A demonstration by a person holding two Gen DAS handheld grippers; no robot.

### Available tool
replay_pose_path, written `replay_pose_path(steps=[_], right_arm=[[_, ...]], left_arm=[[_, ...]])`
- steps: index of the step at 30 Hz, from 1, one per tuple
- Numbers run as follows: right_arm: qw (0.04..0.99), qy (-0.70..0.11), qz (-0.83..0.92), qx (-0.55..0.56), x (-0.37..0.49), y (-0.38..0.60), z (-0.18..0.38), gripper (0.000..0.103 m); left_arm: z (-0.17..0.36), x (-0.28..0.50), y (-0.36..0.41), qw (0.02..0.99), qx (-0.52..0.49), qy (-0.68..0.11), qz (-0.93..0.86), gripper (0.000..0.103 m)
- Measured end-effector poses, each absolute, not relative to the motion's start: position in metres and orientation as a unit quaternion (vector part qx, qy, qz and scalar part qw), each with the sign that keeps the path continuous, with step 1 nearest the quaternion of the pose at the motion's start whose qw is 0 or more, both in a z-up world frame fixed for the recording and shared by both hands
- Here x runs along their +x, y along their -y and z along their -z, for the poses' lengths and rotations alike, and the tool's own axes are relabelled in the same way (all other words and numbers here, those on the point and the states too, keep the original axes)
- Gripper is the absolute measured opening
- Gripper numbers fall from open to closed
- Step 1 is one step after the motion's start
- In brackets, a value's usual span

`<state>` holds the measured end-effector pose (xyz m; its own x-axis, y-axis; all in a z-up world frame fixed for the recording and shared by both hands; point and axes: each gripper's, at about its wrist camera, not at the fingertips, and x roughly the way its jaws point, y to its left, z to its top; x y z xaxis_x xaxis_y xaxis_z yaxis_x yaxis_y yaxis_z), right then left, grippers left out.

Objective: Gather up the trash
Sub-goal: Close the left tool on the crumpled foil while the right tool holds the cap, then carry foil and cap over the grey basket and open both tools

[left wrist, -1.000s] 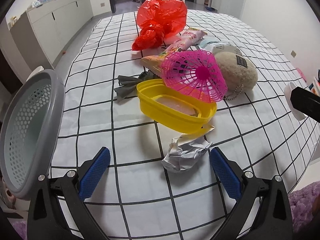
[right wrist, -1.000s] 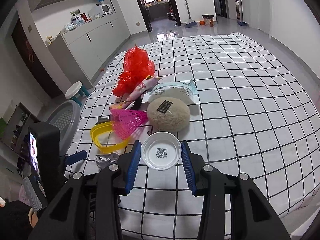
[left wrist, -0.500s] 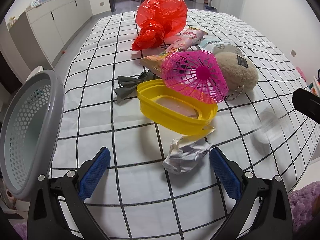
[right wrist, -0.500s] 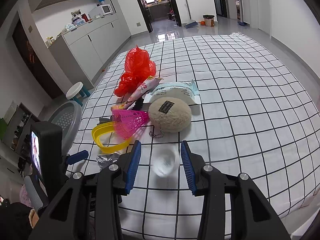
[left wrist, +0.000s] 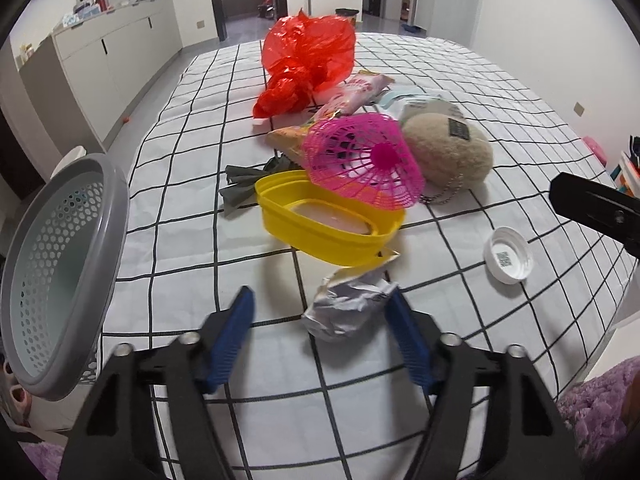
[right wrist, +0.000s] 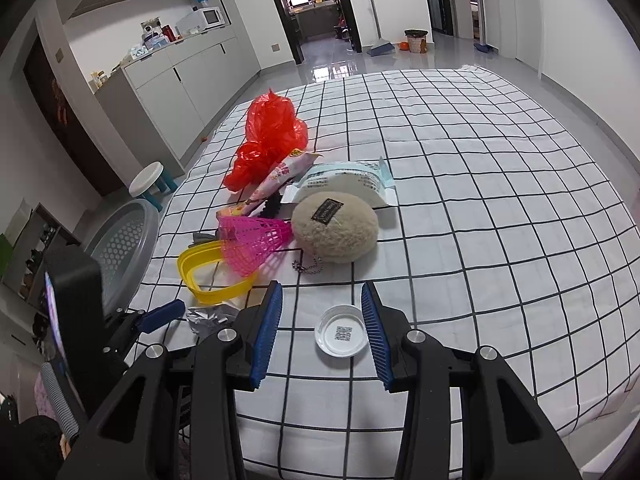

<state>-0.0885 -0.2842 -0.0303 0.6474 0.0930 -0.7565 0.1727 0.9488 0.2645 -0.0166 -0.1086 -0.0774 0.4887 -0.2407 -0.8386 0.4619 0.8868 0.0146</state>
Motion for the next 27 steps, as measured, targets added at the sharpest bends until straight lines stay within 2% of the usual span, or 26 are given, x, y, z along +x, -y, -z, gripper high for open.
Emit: replay_pose_path(steps=[5,11,27], right_arm=[[0.886,-0.432,0.033,0.163,-0.09,0.291,0.041,0.044],[0.883,-0.443,0.051,0.146,-0.095,0.293,0.055,0.057],[0.87,-0.481,0.054,0.096,-0.078,0.27,0.085,0.057]], left_arm=[[0.073,-0.024,0.107,0.856,0.116,-0.458,0.209,0.033],[0.068,-0.037,0.101,0.863,0.123,-0.443,0.209,0.032],[0.04,-0.054,0.066,0.883,0.113,-0.414,0.191,0.032]])
